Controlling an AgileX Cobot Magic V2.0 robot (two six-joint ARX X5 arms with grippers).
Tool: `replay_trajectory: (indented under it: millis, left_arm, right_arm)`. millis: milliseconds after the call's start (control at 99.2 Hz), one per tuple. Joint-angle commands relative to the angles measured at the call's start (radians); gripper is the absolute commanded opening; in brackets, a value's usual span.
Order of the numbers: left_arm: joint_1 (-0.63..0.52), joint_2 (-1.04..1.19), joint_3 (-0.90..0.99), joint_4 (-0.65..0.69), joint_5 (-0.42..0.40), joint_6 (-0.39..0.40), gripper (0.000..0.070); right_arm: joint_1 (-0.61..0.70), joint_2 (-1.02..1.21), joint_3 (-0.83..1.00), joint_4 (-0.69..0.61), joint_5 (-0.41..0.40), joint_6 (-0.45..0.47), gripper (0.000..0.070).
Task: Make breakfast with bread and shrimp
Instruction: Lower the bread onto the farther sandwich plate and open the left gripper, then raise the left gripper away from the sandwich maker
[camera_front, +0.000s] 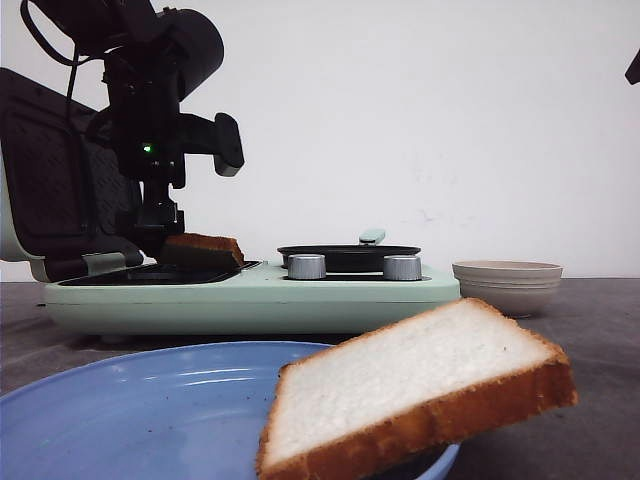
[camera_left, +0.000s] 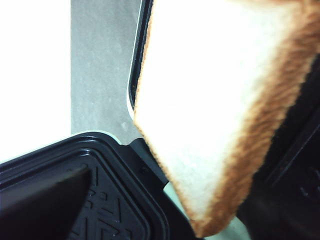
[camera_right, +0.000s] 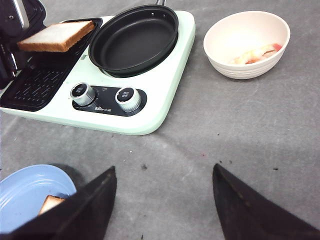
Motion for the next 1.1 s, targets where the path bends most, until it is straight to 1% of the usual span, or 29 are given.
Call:
replay_trajectory:
  millis: [0, 30, 111, 171, 353, 494, 595, 685, 836, 1048, 1088]
  left_arm:
    - [-0.004, 0.024, 0.026, -0.004, 0.005, 0.008, 0.0570]
    - [-0.004, 0.024, 0.029, -0.020, 0.006, 0.008, 0.0582]
    - [-0.003, 0.024, 0.041, -0.074, 0.035, 0.000, 0.0700]
    - [0.002, 0.024, 0.050, -0.105, 0.053, -0.005, 0.0700]
    - [0.013, 0.024, 0.091, -0.130, 0.064, -0.058, 0.0700]
    - [0.014, 0.023, 0.135, -0.167, 0.069, -0.058, 0.0700]
    - [0.014, 0.023, 0.170, -0.219, 0.068, -0.066, 0.0700]
    - [0.013, 0.015, 0.189, -0.258, 0.068, -0.109, 0.0700]
    - [0.010, -0.020, 0.190, -0.256, 0.045, -0.193, 0.0700]
    - [0.009, -0.116, 0.190, -0.290, 0.019, -0.411, 0.0700]
    - [0.009, -0.137, 0.190, -0.306, 0.019, -0.438, 0.0700]
  right_arm:
    - [0.003, 0.004, 0.016, 0.008, -0.002, -0.016, 0.0377]
    - [0.003, 0.004, 0.016, 0.008, -0.002, -0.016, 0.0377]
    - [0.003, 0.004, 0.016, 0.008, -0.002, -0.016, 0.0377]
    - [0.003, 0.004, 0.016, 0.009, -0.002, -0.016, 0.0377]
    - [0.003, 0.004, 0.016, 0.009, -0.002, -0.016, 0.0377]
    - [0.003, 0.004, 0.016, 0.009, -0.002, -0.015, 0.0377]
    - [0.003, 0.004, 0.016, 0.009, -0.002, -0.015, 0.0377]
    - [0.003, 0.004, 0.016, 0.009, -0.002, -0.015, 0.0377]
    - [0.003, 0.004, 0.016, 0.009, -0.002, -0.015, 0.0377]
    - [0.003, 0.004, 0.016, 0.008, -0.003, -0.015, 0.0377]
    - [0.003, 0.004, 0.016, 0.008, -0.003, -0.015, 0.0377]
